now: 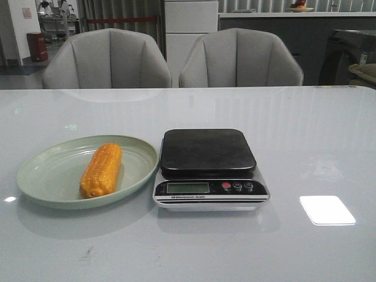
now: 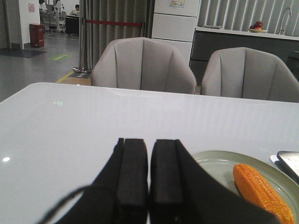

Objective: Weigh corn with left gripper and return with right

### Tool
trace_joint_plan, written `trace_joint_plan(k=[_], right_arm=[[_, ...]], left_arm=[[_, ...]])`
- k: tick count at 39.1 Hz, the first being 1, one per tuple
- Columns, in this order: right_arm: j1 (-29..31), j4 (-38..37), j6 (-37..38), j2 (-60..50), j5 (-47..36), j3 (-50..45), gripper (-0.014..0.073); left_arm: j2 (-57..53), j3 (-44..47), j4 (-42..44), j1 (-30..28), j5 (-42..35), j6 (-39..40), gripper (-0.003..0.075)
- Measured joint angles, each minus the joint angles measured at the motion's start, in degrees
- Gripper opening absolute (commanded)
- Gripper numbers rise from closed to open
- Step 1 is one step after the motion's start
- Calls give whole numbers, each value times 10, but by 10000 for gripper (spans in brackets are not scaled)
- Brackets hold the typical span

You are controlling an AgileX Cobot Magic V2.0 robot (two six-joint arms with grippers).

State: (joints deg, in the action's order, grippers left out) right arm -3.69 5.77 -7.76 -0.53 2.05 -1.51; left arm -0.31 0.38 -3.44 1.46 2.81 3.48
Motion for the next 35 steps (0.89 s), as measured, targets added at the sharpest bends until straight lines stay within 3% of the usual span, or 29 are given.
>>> trace_joint_plan(k=[11, 16, 21, 29, 35], right_arm=[[0, 0, 0, 0, 0, 0, 157], [0, 0, 0, 0, 0, 0, 157], [0, 0, 0, 0, 0, 0, 157], [0, 0, 0, 0, 0, 0, 157], [0, 0, 0, 0, 0, 0, 157]], left_arm=[[0, 0, 0, 0, -96, 0, 114], [0, -20, 0, 0, -96, 0, 114], [13, -90, 0, 0, -52, 0, 114], [99, -219, -4, 0, 98, 0, 114], [146, -254, -13, 0, 174, 0, 114]])
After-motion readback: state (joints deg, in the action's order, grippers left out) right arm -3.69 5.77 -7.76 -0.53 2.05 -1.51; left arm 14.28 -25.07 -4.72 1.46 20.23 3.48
